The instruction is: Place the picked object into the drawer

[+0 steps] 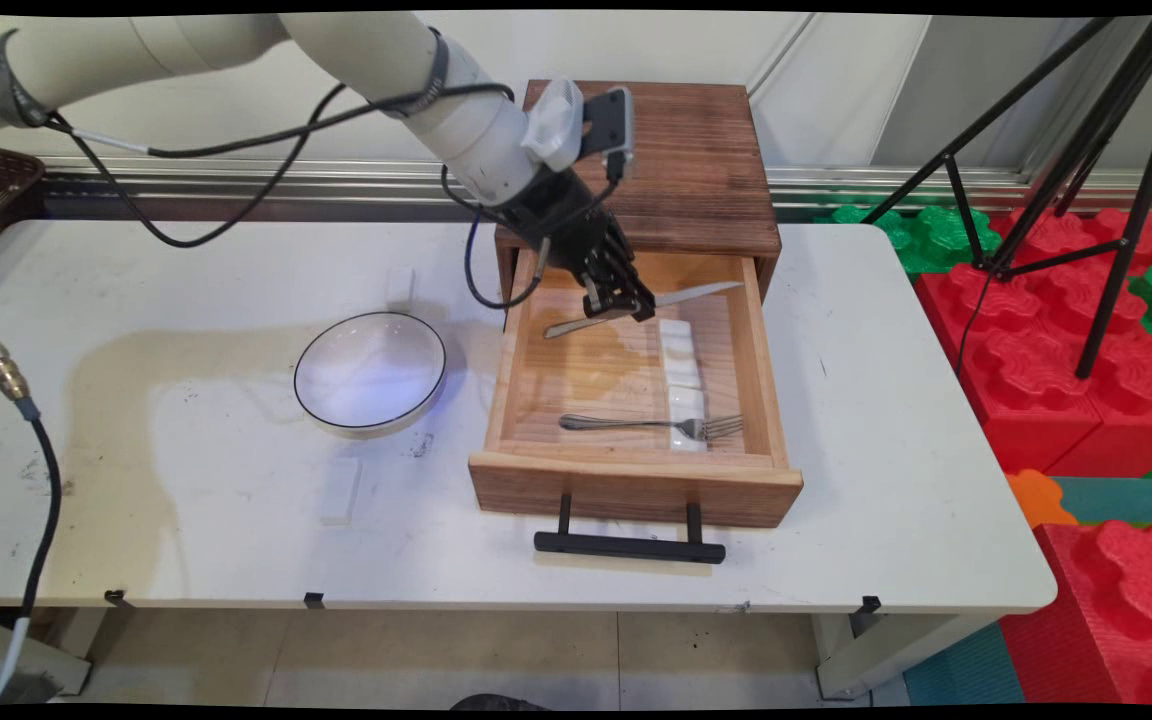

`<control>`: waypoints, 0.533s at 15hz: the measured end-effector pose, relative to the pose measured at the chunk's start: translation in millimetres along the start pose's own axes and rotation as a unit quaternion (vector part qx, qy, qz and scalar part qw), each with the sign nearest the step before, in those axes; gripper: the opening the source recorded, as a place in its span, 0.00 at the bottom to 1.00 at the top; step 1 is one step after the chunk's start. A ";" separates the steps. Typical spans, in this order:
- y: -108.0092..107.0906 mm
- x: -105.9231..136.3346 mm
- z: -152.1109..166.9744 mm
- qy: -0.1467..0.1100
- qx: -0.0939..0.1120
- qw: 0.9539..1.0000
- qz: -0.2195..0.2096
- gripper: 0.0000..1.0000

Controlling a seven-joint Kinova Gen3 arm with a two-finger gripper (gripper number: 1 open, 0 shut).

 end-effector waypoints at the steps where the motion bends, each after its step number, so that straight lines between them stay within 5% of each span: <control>1: -1.0 -1.9 4.8 -0.003 -0.001 1.000 0.000 0.00; 8: -9.7 -13.1 37.4 -0.025 -0.004 1.000 0.002 0.00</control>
